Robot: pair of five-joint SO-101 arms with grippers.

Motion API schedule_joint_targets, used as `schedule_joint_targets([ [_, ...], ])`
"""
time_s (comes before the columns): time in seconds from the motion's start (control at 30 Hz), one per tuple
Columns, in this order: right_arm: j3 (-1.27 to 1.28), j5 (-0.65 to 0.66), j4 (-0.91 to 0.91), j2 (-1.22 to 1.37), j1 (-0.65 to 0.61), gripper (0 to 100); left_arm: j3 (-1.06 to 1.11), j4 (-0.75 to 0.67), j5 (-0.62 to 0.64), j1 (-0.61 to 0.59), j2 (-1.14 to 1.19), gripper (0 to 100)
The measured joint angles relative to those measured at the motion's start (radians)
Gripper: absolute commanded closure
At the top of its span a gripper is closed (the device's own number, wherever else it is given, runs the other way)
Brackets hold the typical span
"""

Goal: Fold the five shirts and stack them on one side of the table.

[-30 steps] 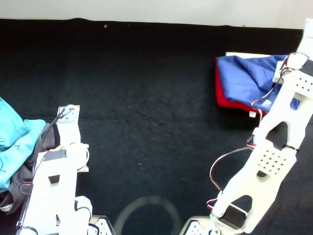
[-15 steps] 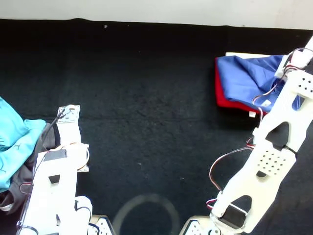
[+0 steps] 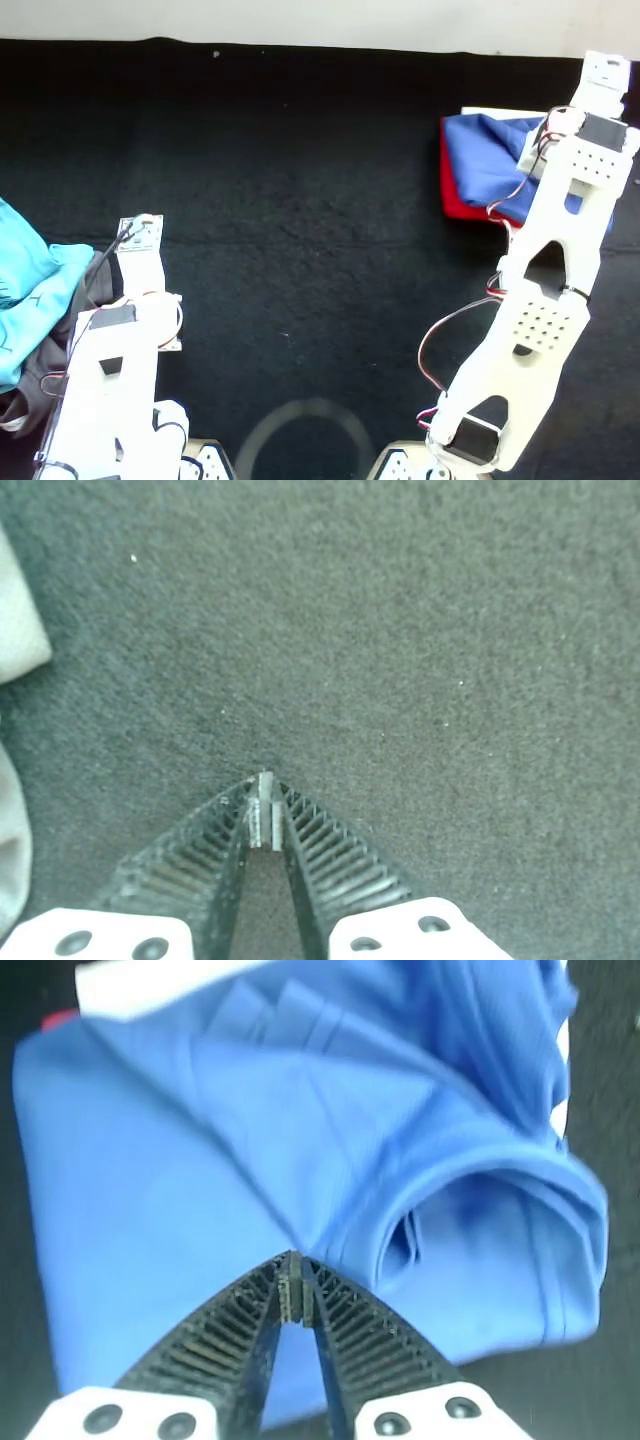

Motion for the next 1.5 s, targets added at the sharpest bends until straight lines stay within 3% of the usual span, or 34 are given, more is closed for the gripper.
schedule_joint_targets([
  [0.57, 0.044, -0.006, -0.710, 0.144, 0.086, 99.2, 0.000, 0.000, 0.000, 0.000, 0.000, 99],
  [0.67, 0.044, -0.006, -0.753, 0.143, 0.084, 99.2, 0.000, 0.000, 0.000, 0.000, 0.000, 99],
  [0.8, 0.040, -0.006, -0.654, 0.140, 0.084, 99.2, 0.000, 0.000, 0.000, 0.000, 0.000, 99],
  [1.2, -0.178, -0.006, -0.069, 0.051, 0.077, 99.2, 0.000, 0.000, 0.000, 0.000, 0.000, 99],
  [1.5, -0.170, 0.040, 0.068, 0.049, 0.080, 99.2, 0.000, 0.000, 0.000, 0.000, 0.000, 99],
])
